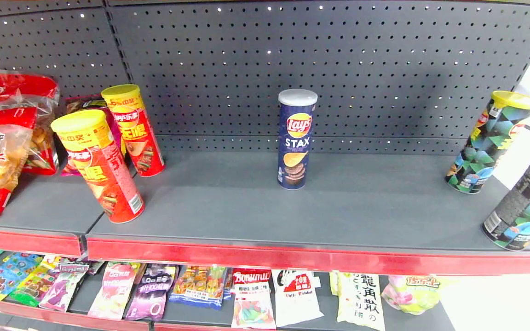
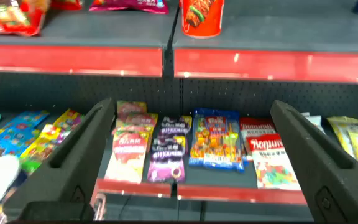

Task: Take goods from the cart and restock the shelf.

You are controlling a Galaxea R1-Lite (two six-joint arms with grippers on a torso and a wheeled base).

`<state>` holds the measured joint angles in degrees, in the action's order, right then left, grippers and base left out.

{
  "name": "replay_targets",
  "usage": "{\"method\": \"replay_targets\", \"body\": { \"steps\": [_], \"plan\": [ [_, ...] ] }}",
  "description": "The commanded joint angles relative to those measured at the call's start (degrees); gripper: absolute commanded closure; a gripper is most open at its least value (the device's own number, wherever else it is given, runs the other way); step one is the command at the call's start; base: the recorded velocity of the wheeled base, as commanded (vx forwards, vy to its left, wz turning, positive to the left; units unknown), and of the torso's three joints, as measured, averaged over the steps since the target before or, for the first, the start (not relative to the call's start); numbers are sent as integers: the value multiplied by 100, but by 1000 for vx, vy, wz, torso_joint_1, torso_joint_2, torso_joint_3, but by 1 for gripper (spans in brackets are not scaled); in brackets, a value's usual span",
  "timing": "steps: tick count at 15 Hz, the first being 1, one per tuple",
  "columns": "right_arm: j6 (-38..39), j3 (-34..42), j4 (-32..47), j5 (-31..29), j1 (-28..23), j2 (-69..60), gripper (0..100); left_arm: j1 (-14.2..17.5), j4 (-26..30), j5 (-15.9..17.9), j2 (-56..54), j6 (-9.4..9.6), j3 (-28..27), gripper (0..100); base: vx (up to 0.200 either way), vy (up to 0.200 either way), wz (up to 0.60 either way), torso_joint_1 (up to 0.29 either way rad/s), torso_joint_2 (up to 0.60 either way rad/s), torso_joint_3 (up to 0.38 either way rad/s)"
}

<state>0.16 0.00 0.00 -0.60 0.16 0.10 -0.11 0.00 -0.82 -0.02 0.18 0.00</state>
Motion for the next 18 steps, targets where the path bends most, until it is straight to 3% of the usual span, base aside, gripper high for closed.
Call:
{"method": "replay_targets", "body": {
  "steps": [1, 4, 6, 18],
  "plan": [
    [2, -9, 0, -2, 2, 8, 0, -7, 0, -6, 2, -1, 0, 0, -200, 0, 0, 2, 2, -2],
    [2, 0, 0, -2, 2, -1, 0, 2, -9, -6, 2, -1, 0, 0, -200, 0, 0, -7, -2, -1],
    [2, -9, 0, 7, 2, 8, 0, 2, 0, -6, 2, -1, 0, 0, 0, -100, 0, 1, -4, -1],
    [2, 0, 0, -2, 2, 8, 0, -7, -9, -6, 2, -1, 0, 0, 0, 0, 600, 2, 1, 4]
  ]
}}
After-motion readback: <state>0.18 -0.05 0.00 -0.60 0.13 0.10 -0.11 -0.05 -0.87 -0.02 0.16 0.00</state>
